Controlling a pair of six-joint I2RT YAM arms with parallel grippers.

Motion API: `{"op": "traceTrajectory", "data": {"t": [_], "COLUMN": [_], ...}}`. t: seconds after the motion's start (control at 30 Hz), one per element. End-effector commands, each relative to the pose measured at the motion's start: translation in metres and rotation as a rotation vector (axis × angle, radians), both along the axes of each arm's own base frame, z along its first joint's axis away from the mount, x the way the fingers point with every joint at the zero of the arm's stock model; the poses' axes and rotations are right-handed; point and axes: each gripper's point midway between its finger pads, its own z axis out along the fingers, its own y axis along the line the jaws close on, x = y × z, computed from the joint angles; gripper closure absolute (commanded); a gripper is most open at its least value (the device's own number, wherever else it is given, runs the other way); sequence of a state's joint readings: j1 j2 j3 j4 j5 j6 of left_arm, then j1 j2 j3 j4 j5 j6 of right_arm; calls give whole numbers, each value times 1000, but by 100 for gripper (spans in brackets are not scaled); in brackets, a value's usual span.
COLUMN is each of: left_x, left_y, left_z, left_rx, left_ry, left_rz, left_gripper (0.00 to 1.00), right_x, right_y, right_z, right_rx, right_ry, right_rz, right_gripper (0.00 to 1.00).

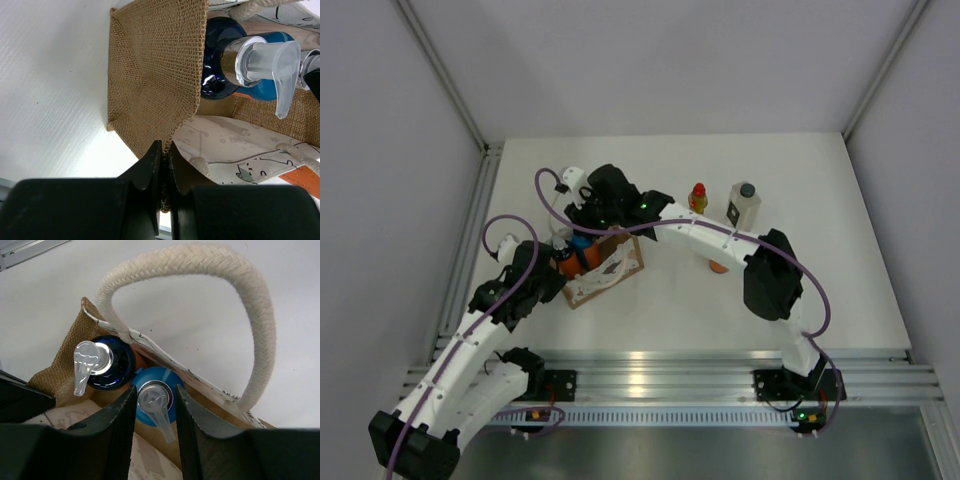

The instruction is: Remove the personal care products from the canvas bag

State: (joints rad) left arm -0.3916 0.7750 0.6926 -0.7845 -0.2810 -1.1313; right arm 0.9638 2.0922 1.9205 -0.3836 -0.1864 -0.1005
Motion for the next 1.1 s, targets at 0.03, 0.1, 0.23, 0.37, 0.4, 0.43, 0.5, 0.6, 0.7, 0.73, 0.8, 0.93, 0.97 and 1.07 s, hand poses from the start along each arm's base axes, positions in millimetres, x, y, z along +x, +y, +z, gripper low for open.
{"op": "traceTrajectory", "data": {"t": [0.03,0.1,0.23,0.37,0.4,0.43,0.5,0.6,0.7,0.73,0.8,0.93,0.97,1.07], "left_x": [-11,-11,-10,-11,-11,-10,-10,-10,-10,-10,-9,-9,-9,-9], "left_y": [2,2,1,2,2,2,2,2,2,2,2,2,2,2], "left_z": [-21,-19,-19,-21,-21,-20,-20,-20,-20,-19,-19,-20,-19,-20], "left_rx": [21,19,19,18,19,18,19,17,17,17,16,16,15,13], "left_ry": [75,70,70,75,75,72,72,72,72,71,69,71,70,73], "left_rz": [-15,-13,-13,-10,-9,-9,-8,-6,-2,-2,0,3,4,8], "left_gripper": [100,100,100,100,100,100,100,100,100,100,100,100,100,100], "right_x": [3,3,3,1,1,1,0,-1,0,1,3,5,4,3], "right_y": [1,0,-1,0,0,0,1,1,-1,-1,-4,-7,-8,-11], "right_z": [52,46,41,39,37,39,40,50,59,62,69,89,96,112], "right_rx": [111,100,90,88,87,90,94,112,124,126,135,164,175,199], "right_ry": [-58,-53,-49,-45,-44,-45,-40,-47,-59,-64,-74,-97,-105,-121], "right_rz": [2,5,4,13,15,16,18,17,9,4,-15,-42,-45,-48], "right_gripper": [66,68,76,82,85,87,92,100,100,100,100,100,100,100]}}
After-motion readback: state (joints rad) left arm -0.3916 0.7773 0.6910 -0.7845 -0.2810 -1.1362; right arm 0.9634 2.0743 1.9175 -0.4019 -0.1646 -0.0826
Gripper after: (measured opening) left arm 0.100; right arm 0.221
